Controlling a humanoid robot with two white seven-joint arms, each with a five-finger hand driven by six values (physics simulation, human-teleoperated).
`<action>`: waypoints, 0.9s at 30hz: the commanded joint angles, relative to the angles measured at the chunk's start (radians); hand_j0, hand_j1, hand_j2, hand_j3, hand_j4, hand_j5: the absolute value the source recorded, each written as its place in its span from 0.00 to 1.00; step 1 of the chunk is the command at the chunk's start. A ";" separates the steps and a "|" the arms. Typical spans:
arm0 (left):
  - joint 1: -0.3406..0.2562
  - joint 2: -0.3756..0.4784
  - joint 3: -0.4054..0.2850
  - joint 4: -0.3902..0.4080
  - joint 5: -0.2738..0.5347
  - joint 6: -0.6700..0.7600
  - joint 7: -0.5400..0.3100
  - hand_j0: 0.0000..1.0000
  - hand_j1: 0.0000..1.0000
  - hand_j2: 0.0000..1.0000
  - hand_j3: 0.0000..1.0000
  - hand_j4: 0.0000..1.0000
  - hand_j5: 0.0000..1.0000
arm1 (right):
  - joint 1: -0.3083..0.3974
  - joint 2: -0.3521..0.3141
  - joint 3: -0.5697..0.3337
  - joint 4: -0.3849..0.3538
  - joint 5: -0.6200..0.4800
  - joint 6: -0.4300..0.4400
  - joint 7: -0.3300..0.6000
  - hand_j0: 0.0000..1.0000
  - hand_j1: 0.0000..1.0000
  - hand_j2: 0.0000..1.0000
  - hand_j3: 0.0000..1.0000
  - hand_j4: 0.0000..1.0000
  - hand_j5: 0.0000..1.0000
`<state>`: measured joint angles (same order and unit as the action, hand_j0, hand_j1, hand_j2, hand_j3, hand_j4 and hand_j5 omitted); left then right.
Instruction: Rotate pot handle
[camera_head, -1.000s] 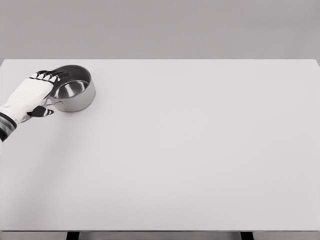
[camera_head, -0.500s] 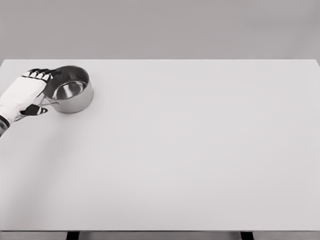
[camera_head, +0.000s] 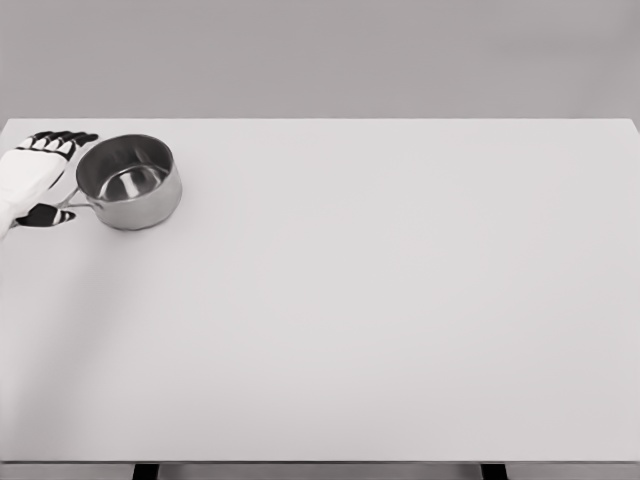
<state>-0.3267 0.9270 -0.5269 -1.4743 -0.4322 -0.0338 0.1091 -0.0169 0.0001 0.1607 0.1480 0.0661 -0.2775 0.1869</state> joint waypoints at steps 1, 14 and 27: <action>0.000 0.001 0.013 0.019 0.000 -0.021 0.006 1.00 1.00 1.00 1.00 1.00 1.00 | -0.002 0.000 -0.001 -0.001 0.000 0.000 0.000 1.00 1.00 1.00 1.00 1.00 1.00; -0.003 -0.003 0.028 0.077 0.010 -0.026 0.049 1.00 1.00 1.00 1.00 1.00 1.00 | 0.000 0.000 -0.001 0.001 0.001 0.000 0.000 1.00 1.00 1.00 1.00 1.00 1.00; 0.012 0.000 0.030 0.065 0.052 -0.046 0.119 1.00 1.00 1.00 1.00 1.00 1.00 | -0.002 0.000 -0.001 -0.001 0.000 0.000 0.000 1.00 1.00 1.00 1.00 1.00 1.00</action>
<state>-0.3145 0.9236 -0.4978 -1.4095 -0.3898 -0.0779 0.2028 -0.0184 0.0001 0.1607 0.1478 0.0660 -0.2775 0.1869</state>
